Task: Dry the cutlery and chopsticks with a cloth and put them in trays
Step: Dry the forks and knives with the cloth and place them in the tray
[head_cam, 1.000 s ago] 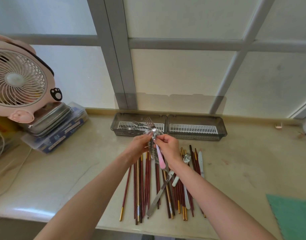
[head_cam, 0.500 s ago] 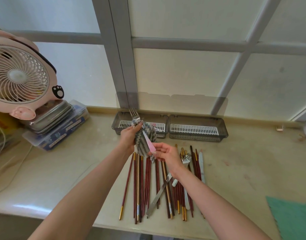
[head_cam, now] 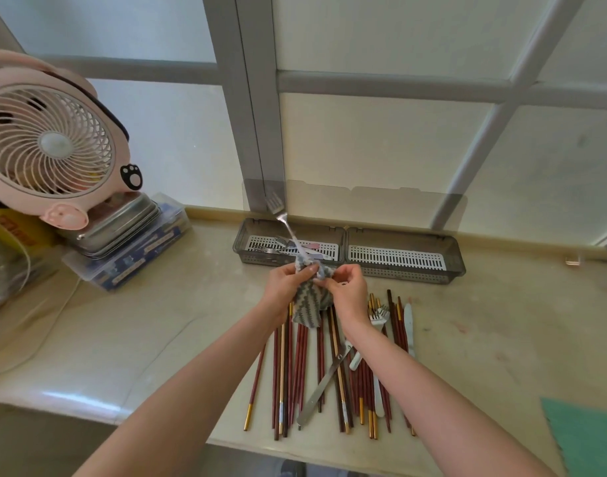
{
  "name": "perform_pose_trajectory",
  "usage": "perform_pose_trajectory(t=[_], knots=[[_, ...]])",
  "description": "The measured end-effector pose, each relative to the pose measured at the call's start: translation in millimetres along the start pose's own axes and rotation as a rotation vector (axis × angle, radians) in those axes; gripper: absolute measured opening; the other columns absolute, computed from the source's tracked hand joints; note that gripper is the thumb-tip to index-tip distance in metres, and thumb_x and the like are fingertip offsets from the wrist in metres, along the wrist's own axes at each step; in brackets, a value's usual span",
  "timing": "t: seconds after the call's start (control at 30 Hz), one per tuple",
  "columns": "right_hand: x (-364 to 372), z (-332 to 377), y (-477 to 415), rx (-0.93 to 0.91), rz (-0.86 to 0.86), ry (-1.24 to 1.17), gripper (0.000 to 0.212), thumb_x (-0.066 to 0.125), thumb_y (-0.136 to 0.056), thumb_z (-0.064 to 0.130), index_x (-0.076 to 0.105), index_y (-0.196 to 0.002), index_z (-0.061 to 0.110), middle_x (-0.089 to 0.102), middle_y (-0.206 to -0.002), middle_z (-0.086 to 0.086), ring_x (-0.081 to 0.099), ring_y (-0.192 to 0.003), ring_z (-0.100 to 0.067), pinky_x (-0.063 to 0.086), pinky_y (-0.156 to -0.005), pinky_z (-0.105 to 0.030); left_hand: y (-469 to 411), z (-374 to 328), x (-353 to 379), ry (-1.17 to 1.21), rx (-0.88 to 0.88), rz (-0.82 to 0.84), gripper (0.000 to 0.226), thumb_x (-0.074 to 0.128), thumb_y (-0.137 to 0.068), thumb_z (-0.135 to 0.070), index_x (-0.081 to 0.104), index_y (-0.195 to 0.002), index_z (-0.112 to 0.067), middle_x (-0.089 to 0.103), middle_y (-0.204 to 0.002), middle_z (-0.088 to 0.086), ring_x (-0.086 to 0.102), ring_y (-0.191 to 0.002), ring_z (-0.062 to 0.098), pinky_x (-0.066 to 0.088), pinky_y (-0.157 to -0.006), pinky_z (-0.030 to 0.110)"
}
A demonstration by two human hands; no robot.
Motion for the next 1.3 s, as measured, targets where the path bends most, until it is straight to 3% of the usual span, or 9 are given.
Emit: perform_pose_trajectory(t=[0.13,0.23,0.43,0.6,0.77,0.9,1.0,1.13,1.3], knots=[[1.8,1.5,-4.0,0.012,0.092,0.063,0.033,0.061,-0.081,-0.002,0.053,-0.105,0.017,0.055,-0.099,-0.003,0.056,-0.092,-0.015,0.047,-0.070,-0.023,-4.8,1.2,-4.3,-0.277,0.062,-0.021,0.015,0.068,-0.081,-0.008,0.066,-0.096,-0.007,0.068,-0.088,0.006,0.066,-0.083,0.019,0.055,-0.070,0.025],[6.5,10.1,-10.6,0.036,0.233,-0.057,0.040,0.055,-0.075,0.001,0.061,-0.111,0.017,0.055,-0.110,-0.005,0.052,-0.098,-0.013,0.042,-0.076,-0.027,-13.8,3.9,-11.9,-0.451,0.028,-0.098,0.013,0.074,-0.077,-0.024,0.068,-0.085,-0.015,0.071,-0.089,0.007,0.067,-0.089,0.024,0.054,-0.084,0.041],[18.9,16.9,-29.5,0.103,0.224,0.012,0.018,0.051,-0.096,0.013,0.066,-0.103,0.005,0.066,-0.085,-0.007,0.049,-0.050,-0.001,0.038,-0.048,-0.015,-9.7,10.6,-10.4,-0.685,-0.010,-0.082,0.028,0.077,-0.073,-0.025,0.067,-0.091,-0.006,0.069,-0.093,0.007,0.064,-0.089,0.021,0.051,-0.083,0.035],[31.3,8.5,-46.4,0.158,0.076,-0.071,0.019,0.043,-0.100,0.012,0.061,-0.101,0.007,0.060,-0.078,-0.004,0.050,-0.051,-0.008,0.040,-0.042,-0.016,-3.9,14.1,-28.5,-0.616,-0.107,-0.134,0.034,0.077,-0.073,-0.028,0.067,-0.093,-0.003,0.067,-0.088,0.007,0.064,-0.084,0.019,0.050,-0.070,0.028],[33.8,7.9,-77.3,-0.176,0.053,0.764,0.026,0.041,-0.100,0.015,0.064,-0.111,0.012,0.066,-0.106,-0.004,0.057,-0.077,-0.017,0.036,-0.060,-0.024,14.7,13.3,-44.6,-0.358,-0.163,-0.026,0.027,0.067,-0.084,-0.019,0.064,-0.105,-0.002,0.068,-0.094,0.009,0.064,-0.079,0.013,0.053,-0.063,0.021],[44.7,5.4,-103.8,-0.311,0.128,1.162,0.026,0.040,-0.100,0.012,0.065,-0.106,0.013,0.065,-0.106,-0.008,0.059,-0.089,-0.022,0.036,-0.066,-0.026,25.4,19.3,-53.6,-0.253,-0.136,-0.058,0.026,0.067,-0.085,-0.018,0.066,-0.103,0.000,0.069,-0.100,0.016,0.066,-0.083,0.018,0.055,-0.069,0.023],[59.4,10.2,-132.6,-0.354,0.230,1.234,0.029,0.043,-0.099,0.014,0.063,-0.118,0.018,0.061,-0.116,-0.008,0.061,-0.093,-0.023,0.045,-0.072,-0.029,27.1,21.6,-57.6,-0.190,-0.135,-0.068,0.025,0.066,-0.086,-0.018,0.066,-0.104,-0.001,0.070,-0.100,0.015,0.067,-0.085,0.018,0.056,-0.070,0.022],[59.7,19.2,-155.6,-0.274,0.332,1.279,0.048,0.048,-0.097,0.023,0.039,-0.144,0.022,0.040,-0.141,-0.013,0.056,-0.112,-0.030,0.046,-0.090,-0.037,27.6,12.8,-54.9,-0.139,-0.099,-0.074,0.020,0.066,-0.086,-0.019,0.068,-0.100,-0.005,0.071,-0.093,0.010,0.067,-0.078,0.014,0.054,-0.065,0.019],[23.9,-2.8,-136.3,-0.217,0.215,1.129,0.033,0.044,-0.097,0.015,0.057,-0.127,0.019,0.051,-0.132,-0.007,0.057,-0.107,-0.024,0.045,-0.084,-0.032,25.5,7.0,-49.0,-0.048,-0.112,-0.038,0.019,0.064,-0.087,-0.021,0.067,-0.099,-0.006,0.070,-0.093,0.009,0.067,-0.078,0.015,0.052,-0.065,0.021]])
Point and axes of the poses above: each hand's wrist, its own y-axis away from the middle knuckle, its own x-axis out of the palm, z = x × y, the point moved 1 cm from there along -y, towards the middle knuckle
